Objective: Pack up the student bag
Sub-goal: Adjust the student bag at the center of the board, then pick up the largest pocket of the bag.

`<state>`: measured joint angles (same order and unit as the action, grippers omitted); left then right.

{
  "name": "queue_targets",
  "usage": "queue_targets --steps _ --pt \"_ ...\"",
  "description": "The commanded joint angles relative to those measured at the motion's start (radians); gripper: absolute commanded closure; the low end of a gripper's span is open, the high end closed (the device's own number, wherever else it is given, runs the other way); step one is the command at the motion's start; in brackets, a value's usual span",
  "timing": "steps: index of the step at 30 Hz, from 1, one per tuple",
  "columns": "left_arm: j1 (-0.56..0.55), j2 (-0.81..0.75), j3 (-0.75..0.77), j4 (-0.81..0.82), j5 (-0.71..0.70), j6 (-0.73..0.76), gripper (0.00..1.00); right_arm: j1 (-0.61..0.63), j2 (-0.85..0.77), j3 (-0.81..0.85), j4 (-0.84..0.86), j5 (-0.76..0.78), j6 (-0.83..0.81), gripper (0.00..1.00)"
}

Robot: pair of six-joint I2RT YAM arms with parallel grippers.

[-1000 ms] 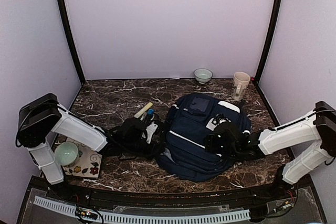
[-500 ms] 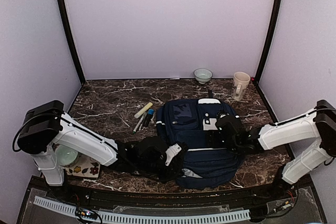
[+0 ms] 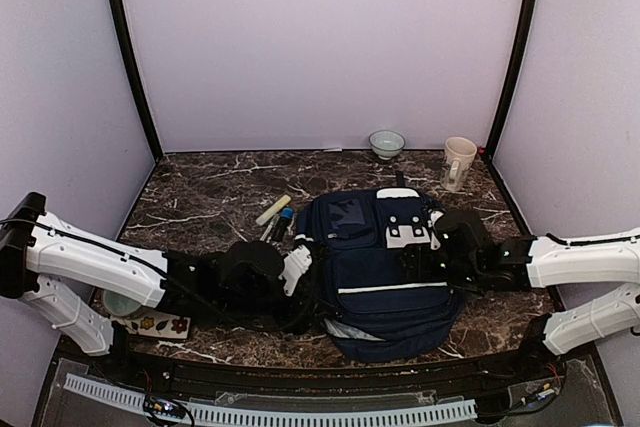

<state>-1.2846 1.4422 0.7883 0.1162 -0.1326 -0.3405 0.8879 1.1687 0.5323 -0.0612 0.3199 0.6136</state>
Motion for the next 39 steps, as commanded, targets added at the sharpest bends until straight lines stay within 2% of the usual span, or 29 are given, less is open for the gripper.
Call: queue_targets --steps 1,3,6,8,11,18,24,32,35,39 --pt "0.005 0.044 -0.025 -0.139 -0.183 0.058 0.40 -0.004 -0.038 -0.017 0.010 -0.119 -0.040 0.29" --pt "0.021 0.056 -0.041 -0.113 -0.168 0.061 0.48 -0.004 -0.048 -0.022 0.002 -0.128 -0.037 0.29" --pt "0.088 0.065 -0.089 -0.025 -0.031 0.045 0.57 -0.003 -0.063 -0.034 0.000 -0.135 -0.031 0.29" --pt "0.126 0.063 -0.139 0.048 0.062 0.048 0.58 -0.003 -0.069 -0.039 -0.001 -0.141 -0.028 0.29" --pt "0.144 0.068 -0.179 0.119 0.095 0.063 0.59 -0.002 -0.077 -0.047 -0.003 -0.151 -0.025 0.29" --pt "0.159 0.174 -0.142 0.165 0.194 0.105 0.63 -0.003 -0.079 -0.046 -0.009 -0.152 -0.028 0.29" --pt "0.166 0.256 -0.090 0.202 0.166 0.143 0.70 -0.003 -0.062 -0.060 0.028 -0.174 -0.025 0.28" --pt "0.169 0.284 -0.074 0.222 0.098 0.184 0.69 0.003 -0.059 -0.048 0.010 -0.212 -0.042 0.28" --pt "0.168 0.284 -0.076 0.211 0.057 0.196 0.63 0.011 -0.065 -0.046 0.008 -0.218 -0.043 0.28" --pt "0.169 0.254 -0.124 0.267 0.073 0.230 0.48 0.022 -0.062 -0.046 0.012 -0.217 -0.043 0.28"
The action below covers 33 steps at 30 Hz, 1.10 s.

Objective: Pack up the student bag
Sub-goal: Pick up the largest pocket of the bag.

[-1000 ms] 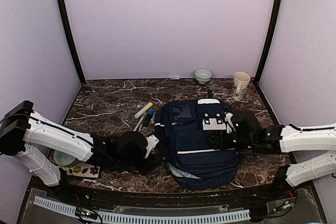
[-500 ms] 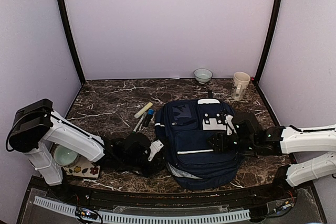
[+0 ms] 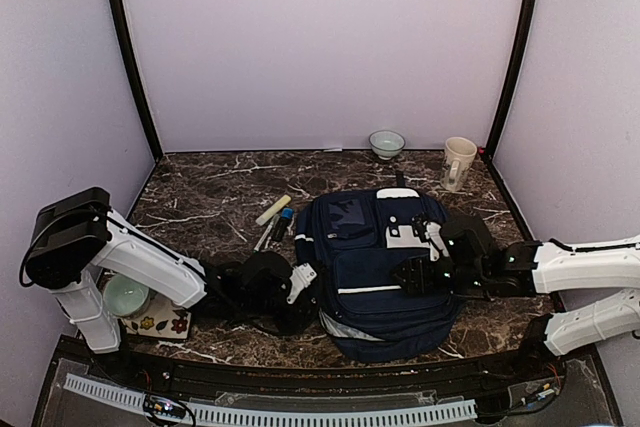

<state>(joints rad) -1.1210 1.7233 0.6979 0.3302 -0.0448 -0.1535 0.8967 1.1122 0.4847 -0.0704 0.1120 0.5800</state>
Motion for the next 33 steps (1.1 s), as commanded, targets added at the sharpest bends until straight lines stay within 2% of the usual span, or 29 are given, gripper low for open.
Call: queue_targets --steps 1,4,9,14,19,23,33 --pt "0.006 -0.034 -0.050 0.082 -0.003 0.053 0.45 0.016 0.000 0.004 0.022 -0.007 -0.010 0.27" --pt "0.006 -0.042 -0.082 0.171 0.040 0.098 0.45 0.023 0.018 0.010 0.027 -0.006 -0.010 0.27" --pt "0.008 0.002 -0.091 0.287 0.053 0.170 0.58 0.042 0.050 0.030 0.039 -0.010 -0.018 0.27" --pt "0.008 0.041 -0.094 0.339 0.049 0.181 0.99 0.095 0.077 0.057 0.053 -0.043 -0.052 0.27" --pt "-0.016 -0.028 -0.132 0.316 0.014 0.157 1.00 0.173 0.140 0.111 0.098 -0.104 -0.074 0.27" --pt "-0.037 -0.056 -0.140 0.270 -0.016 0.138 1.00 0.227 0.255 0.187 0.131 -0.108 -0.076 0.27" --pt "-0.082 -0.045 -0.152 0.274 -0.049 0.116 1.00 0.218 0.639 0.408 0.160 -0.081 -0.034 0.29"
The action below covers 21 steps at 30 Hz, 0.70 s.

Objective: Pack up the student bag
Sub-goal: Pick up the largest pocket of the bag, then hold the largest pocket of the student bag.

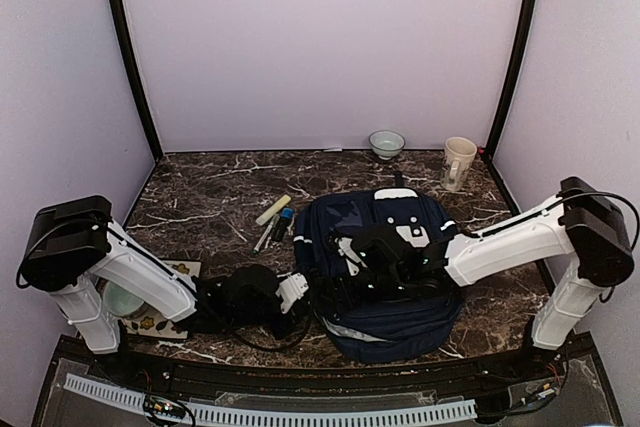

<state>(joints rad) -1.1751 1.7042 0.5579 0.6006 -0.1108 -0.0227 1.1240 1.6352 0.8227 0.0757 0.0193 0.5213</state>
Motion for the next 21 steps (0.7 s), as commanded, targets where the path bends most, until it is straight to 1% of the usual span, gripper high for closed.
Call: queue_targets --steps 1,8,12,17,21 --pt "-0.034 -0.026 -0.015 0.006 0.014 -0.016 1.00 -0.019 0.148 0.084 0.008 0.015 0.034 0.30" --pt "-0.072 -0.036 -0.023 0.004 0.051 -0.030 1.00 -0.087 0.310 0.115 0.055 -0.026 0.074 0.39" --pt "-0.095 -0.031 -0.020 0.000 0.097 -0.052 1.00 -0.127 0.379 0.134 0.071 -0.023 0.093 0.43" --pt "-0.167 -0.055 0.004 -0.076 0.085 -0.082 1.00 -0.156 0.427 0.154 0.064 0.041 0.121 0.45" --pt "-0.221 -0.110 0.021 -0.127 0.084 -0.107 1.00 -0.164 0.420 0.162 0.041 0.087 0.131 0.45"
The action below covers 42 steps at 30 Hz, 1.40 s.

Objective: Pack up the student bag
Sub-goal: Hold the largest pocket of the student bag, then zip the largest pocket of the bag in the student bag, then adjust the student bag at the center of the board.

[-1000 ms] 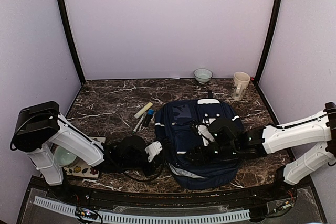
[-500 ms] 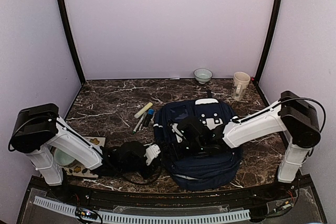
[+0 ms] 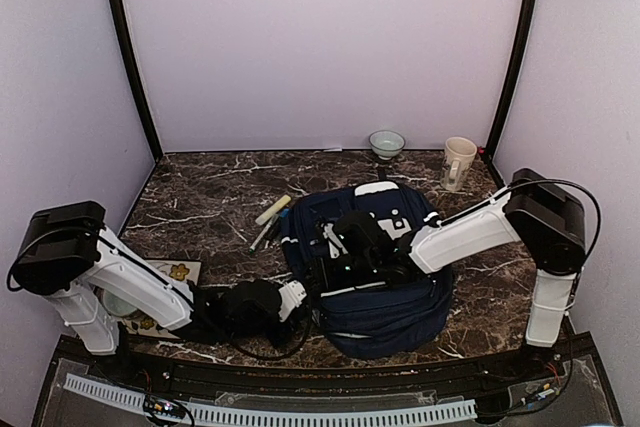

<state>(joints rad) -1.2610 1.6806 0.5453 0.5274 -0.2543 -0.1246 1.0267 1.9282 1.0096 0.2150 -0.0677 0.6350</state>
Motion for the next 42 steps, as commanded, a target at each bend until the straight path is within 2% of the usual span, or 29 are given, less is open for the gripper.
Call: queue_targets --steps 1,5,8,12,20,23,27,31,35,40,42 --pt "-0.149 -0.093 0.042 -0.066 0.237 -0.011 1.00 -0.066 0.119 -0.025 -0.102 0.182 0.018 0.45" --pt "-0.217 -0.095 0.085 -0.099 0.249 -0.019 1.00 -0.066 0.094 -0.033 -0.103 0.202 0.023 0.45" --pt "-0.264 -0.075 0.135 -0.141 0.206 -0.015 1.00 -0.066 0.092 -0.038 -0.099 0.196 0.022 0.45" --pt "-0.274 -0.055 0.173 -0.182 0.201 -0.029 1.00 -0.066 0.078 -0.058 -0.083 0.177 0.012 0.45" --pt "-0.276 -0.156 0.183 -0.329 -0.071 -0.089 1.00 -0.047 -0.079 -0.146 -0.076 0.140 -0.063 0.45" --pt "-0.273 -0.208 0.155 -0.354 -0.143 -0.103 1.00 0.011 -0.177 -0.151 -0.116 0.163 -0.111 0.45" --pt "-0.245 -0.268 0.119 -0.380 -0.221 -0.138 0.99 0.141 -0.258 -0.074 -0.289 0.251 -0.144 0.43" --pt "-0.153 -0.377 0.045 -0.347 -0.208 -0.217 0.97 0.212 -0.296 -0.083 -0.366 0.295 -0.095 0.42" --pt "-0.066 -0.471 -0.026 -0.299 -0.204 -0.241 0.84 0.258 -0.343 -0.152 -0.377 0.298 -0.022 0.41" --pt "0.061 -0.481 -0.040 -0.272 -0.174 -0.294 0.56 0.341 -0.389 -0.186 -0.362 0.303 -0.006 0.35" --pt "0.105 -0.465 -0.031 -0.267 -0.148 -0.303 0.41 0.356 -0.379 -0.196 -0.363 0.311 -0.001 0.34"
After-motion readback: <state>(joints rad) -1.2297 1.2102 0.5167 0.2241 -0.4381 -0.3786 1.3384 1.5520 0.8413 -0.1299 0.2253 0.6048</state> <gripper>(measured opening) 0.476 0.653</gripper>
